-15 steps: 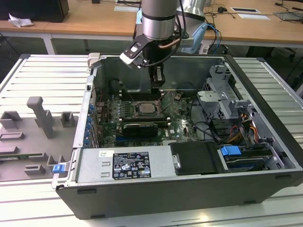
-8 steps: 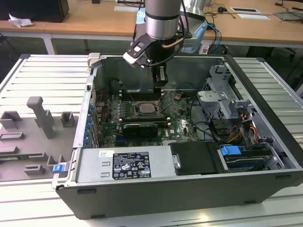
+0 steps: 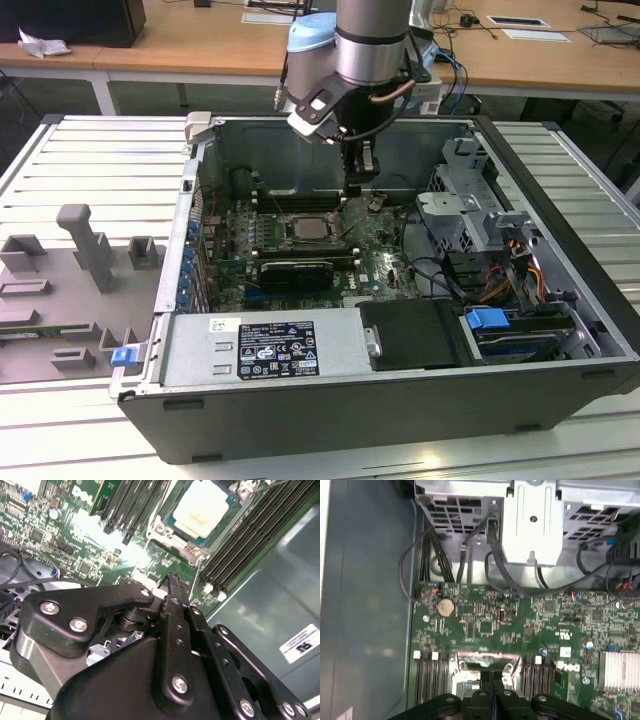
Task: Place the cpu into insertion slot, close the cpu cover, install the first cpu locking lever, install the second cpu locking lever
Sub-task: 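Close the cpu cover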
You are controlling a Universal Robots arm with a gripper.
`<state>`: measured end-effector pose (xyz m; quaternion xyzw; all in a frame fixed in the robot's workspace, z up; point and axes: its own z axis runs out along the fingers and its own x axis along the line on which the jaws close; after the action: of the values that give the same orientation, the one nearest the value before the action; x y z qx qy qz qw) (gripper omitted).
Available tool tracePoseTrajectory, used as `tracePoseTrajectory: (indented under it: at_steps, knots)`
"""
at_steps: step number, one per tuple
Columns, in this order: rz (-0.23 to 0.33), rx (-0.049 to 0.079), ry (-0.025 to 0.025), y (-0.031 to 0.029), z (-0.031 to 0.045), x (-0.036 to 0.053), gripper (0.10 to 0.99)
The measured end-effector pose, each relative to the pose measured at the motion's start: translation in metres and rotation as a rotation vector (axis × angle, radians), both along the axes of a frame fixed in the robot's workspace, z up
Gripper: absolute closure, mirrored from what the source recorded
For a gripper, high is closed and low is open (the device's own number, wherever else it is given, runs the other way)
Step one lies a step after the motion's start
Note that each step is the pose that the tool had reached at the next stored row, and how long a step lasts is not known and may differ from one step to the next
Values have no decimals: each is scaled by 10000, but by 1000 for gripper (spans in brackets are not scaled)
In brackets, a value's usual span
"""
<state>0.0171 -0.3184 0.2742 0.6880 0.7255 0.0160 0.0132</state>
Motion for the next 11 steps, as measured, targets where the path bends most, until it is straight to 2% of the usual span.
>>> tracePoseTrajectory:
  at_steps: [7, 11]
  knots:
    - [-1, 1, -1, 0, -9, 44, 980]
    - [3, 0, 10, 0, -22, 169, 980]
